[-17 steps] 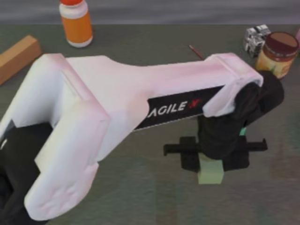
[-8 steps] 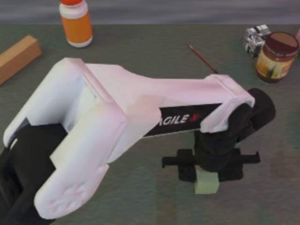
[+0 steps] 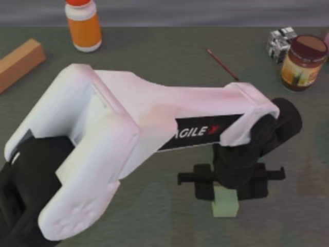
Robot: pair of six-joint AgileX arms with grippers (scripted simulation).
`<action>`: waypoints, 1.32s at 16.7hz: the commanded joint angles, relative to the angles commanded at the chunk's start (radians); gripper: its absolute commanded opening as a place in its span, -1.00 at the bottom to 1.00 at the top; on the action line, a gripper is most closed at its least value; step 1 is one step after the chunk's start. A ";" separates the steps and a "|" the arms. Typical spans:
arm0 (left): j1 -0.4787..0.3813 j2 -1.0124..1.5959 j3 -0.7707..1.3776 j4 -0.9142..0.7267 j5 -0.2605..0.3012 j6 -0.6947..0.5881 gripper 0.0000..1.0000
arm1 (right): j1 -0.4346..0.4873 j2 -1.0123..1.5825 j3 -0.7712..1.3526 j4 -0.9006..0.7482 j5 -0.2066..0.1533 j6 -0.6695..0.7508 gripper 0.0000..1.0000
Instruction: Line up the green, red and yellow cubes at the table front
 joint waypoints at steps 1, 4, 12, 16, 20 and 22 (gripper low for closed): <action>0.000 0.000 0.000 0.000 0.000 0.000 0.51 | 0.000 0.000 0.000 0.000 0.000 0.000 1.00; 0.000 0.000 0.000 0.000 0.000 0.000 0.96 | 0.000 0.000 0.000 0.000 0.000 0.000 1.00; 0.000 0.000 0.000 0.000 0.000 0.000 1.00 | 0.000 0.000 0.000 0.000 0.000 0.000 1.00; 0.003 -0.011 0.036 -0.042 -0.001 -0.002 1.00 | 0.000 0.000 0.000 0.000 0.000 0.000 1.00; 0.013 -0.052 0.132 -0.195 -0.001 -0.006 1.00 | 0.000 0.000 0.000 0.000 0.000 0.000 1.00; 0.017 -0.068 0.161 -0.231 -0.001 -0.006 1.00 | 0.000 0.000 0.000 0.000 0.000 0.000 1.00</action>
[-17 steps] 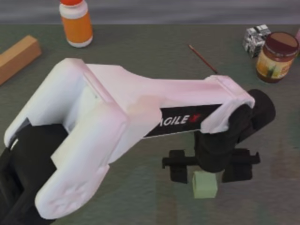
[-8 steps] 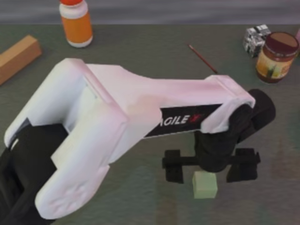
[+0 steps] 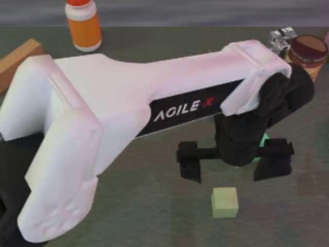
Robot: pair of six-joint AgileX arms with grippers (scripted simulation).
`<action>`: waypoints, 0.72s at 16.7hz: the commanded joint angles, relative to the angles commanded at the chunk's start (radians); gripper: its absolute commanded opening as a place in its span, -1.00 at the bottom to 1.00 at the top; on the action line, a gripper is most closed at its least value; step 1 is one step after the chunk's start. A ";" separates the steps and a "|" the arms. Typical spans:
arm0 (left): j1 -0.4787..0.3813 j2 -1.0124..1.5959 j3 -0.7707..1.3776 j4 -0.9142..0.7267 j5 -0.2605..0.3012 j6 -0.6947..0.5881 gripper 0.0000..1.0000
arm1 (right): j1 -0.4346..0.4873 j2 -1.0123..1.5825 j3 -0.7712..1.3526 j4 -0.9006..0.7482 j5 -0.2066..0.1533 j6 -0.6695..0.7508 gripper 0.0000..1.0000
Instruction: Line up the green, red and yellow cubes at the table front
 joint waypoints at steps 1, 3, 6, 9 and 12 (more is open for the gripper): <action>0.000 -0.002 0.002 -0.003 0.000 0.000 1.00 | 0.000 0.000 0.000 0.000 0.000 0.000 1.00; 0.000 -0.002 0.002 -0.003 0.000 0.000 1.00 | 0.000 0.000 0.000 0.000 0.000 0.000 1.00; -0.002 0.002 0.001 0.000 0.000 0.010 1.00 | 0.000 0.000 0.000 0.000 0.000 0.000 1.00; 0.029 0.008 0.006 0.000 0.000 0.103 1.00 | 0.000 0.000 0.000 0.000 0.000 0.000 1.00; 0.090 0.016 0.009 0.000 0.001 0.281 1.00 | 0.000 0.000 0.000 0.000 0.000 0.000 1.00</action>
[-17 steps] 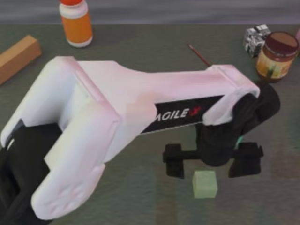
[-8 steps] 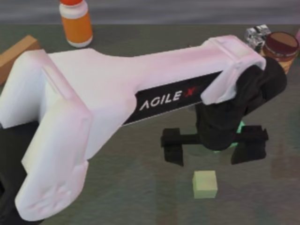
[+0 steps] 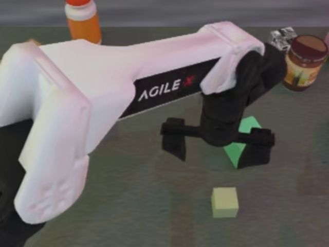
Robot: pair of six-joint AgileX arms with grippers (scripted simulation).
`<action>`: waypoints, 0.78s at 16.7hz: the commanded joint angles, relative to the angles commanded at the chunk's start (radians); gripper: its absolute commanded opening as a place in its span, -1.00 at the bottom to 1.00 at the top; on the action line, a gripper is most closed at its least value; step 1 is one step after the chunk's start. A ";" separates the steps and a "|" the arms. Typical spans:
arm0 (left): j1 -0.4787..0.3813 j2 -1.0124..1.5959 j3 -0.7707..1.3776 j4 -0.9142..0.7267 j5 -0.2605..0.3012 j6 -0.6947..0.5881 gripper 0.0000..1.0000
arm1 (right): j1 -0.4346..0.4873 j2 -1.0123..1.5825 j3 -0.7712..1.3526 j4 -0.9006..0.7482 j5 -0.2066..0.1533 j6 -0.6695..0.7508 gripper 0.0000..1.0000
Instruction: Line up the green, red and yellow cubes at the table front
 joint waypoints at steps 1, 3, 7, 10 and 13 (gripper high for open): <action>0.026 0.002 -0.001 0.000 0.001 0.075 1.00 | 0.000 0.000 0.000 0.000 0.000 0.000 1.00; 0.086 0.005 -0.009 0.001 0.003 0.247 1.00 | 0.000 0.000 0.000 0.000 0.000 0.000 1.00; 0.226 0.007 -0.043 0.000 0.009 0.665 1.00 | 0.000 0.000 0.000 0.000 0.000 0.000 1.00; 0.338 0.005 -0.075 0.001 0.013 1.011 1.00 | 0.000 0.000 0.000 0.000 0.000 0.000 1.00; 0.446 -0.007 -0.105 0.010 0.015 1.334 1.00 | 0.000 0.000 0.000 0.000 0.000 0.000 1.00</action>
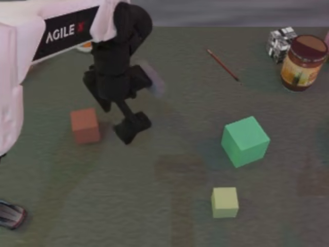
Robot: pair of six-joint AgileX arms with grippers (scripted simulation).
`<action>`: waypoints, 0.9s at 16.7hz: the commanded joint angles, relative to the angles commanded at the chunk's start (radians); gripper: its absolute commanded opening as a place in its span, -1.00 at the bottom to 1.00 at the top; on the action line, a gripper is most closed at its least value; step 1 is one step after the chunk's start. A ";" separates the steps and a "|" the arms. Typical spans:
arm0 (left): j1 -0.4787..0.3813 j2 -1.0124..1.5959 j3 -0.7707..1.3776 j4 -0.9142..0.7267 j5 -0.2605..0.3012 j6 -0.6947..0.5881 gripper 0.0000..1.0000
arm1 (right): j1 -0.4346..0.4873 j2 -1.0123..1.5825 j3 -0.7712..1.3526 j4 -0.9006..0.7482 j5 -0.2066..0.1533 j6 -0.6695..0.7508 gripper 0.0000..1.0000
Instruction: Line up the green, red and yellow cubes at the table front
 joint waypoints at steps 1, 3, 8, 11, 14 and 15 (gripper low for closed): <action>0.034 -0.007 -0.009 0.005 0.001 0.095 1.00 | 0.000 0.000 0.000 0.000 0.000 0.000 1.00; 0.096 -0.026 -0.026 0.019 0.003 0.253 1.00 | 0.000 0.000 0.000 0.000 0.000 0.000 1.00; 0.194 -0.071 -0.050 0.053 0.007 0.466 1.00 | 0.000 0.000 0.000 0.000 0.000 0.000 1.00; 0.200 -0.074 -0.052 0.055 0.008 0.478 1.00 | 0.000 0.000 0.000 0.000 0.000 0.000 1.00; 0.196 -0.070 -0.049 0.054 0.007 0.476 1.00 | 0.000 0.000 0.000 0.000 0.000 0.000 1.00; 0.196 -0.069 -0.052 0.057 0.007 0.476 1.00 | 0.000 0.000 0.000 0.000 0.000 0.000 1.00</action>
